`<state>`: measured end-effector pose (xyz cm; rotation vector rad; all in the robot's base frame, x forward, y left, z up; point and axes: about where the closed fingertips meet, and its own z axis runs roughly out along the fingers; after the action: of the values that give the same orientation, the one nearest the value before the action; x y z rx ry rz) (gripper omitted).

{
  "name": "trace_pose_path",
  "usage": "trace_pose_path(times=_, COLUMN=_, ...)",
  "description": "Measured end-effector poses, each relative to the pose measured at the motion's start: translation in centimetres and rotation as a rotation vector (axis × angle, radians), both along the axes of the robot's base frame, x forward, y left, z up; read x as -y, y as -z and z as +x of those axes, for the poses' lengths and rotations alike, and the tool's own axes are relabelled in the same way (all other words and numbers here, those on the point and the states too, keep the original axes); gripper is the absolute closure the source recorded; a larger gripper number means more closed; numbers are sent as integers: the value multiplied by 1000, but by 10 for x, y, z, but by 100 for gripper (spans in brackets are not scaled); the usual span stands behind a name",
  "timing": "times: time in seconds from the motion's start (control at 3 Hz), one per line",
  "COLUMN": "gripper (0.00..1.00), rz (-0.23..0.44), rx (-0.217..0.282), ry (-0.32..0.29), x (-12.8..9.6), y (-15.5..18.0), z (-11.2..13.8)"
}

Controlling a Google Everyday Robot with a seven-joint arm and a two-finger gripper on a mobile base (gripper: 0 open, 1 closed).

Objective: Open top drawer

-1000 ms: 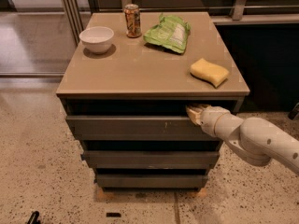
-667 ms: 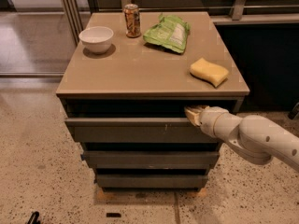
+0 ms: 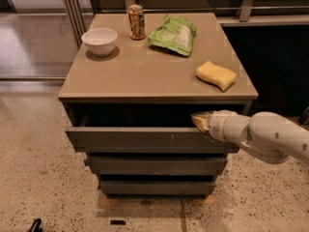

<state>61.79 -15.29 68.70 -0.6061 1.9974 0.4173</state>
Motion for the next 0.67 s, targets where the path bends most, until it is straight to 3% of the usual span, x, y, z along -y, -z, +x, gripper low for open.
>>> trace_pose_path(times=0.33, gripper=100, rz=4, rx=-73, ry=-6, x=12, y=1, z=-12)
trace_pose_path(times=0.67, gripper=100, rz=-24, rx=-193, ry=-66, x=7, y=-26, z=-33)
